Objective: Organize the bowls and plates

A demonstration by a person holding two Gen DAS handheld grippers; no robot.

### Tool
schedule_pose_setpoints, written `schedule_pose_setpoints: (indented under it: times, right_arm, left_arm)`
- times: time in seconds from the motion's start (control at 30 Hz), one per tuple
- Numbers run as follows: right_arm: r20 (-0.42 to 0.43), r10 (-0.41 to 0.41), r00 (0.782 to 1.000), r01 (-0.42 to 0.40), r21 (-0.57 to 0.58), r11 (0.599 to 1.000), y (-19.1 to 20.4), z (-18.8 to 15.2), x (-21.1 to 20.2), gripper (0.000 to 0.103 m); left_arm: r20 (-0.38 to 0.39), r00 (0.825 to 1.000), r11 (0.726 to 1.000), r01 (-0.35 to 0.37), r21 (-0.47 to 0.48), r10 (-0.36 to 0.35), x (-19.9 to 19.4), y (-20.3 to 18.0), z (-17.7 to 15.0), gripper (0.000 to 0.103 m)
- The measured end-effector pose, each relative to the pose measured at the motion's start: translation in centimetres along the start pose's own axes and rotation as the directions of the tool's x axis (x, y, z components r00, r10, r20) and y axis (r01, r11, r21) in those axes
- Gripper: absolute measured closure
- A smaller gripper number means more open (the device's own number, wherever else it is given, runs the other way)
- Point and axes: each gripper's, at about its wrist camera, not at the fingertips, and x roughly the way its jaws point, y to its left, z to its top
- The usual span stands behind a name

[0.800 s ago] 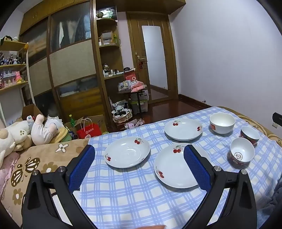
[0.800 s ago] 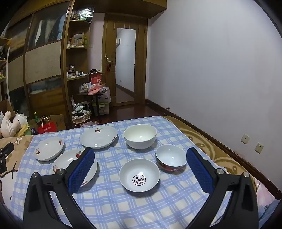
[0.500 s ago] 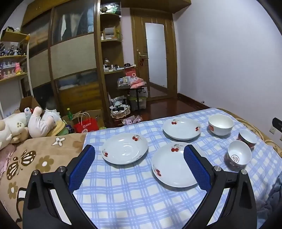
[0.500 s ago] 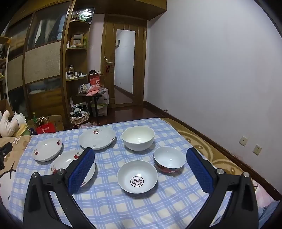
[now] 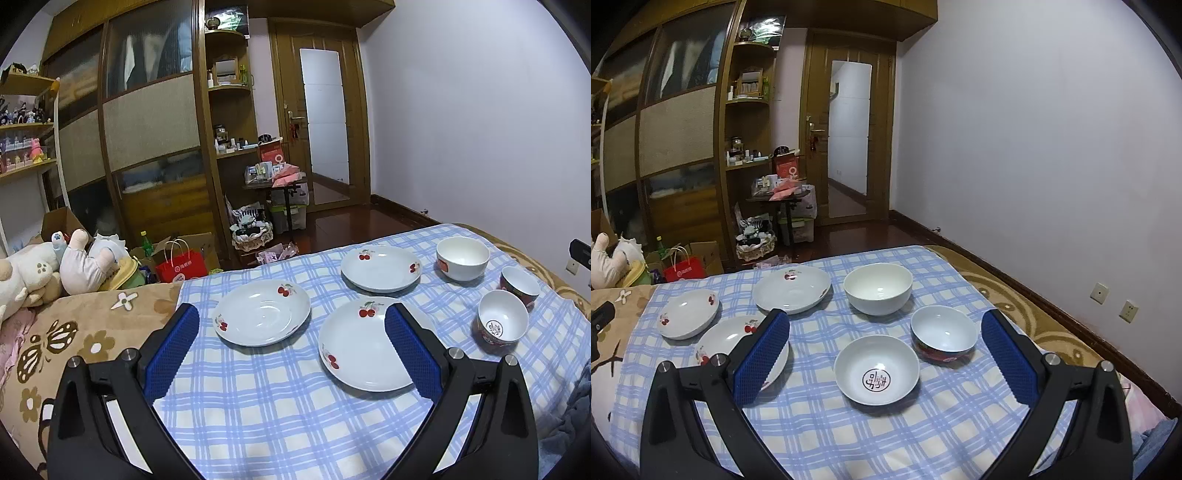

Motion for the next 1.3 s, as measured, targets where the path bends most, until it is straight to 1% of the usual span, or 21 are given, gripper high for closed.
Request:
schedule_pose_setpoints:
  times: [1.3]
  right_arm:
    - [-0.011, 0.002, 1.000, -0.001, 0.015, 1.000, 0.00, -0.12, 0.10, 0.000]
  left_arm:
    - [0.011, 1.000, 1.000, 0.001, 0.024, -0.001, -0.69, -0.02, 0.29, 0.004]
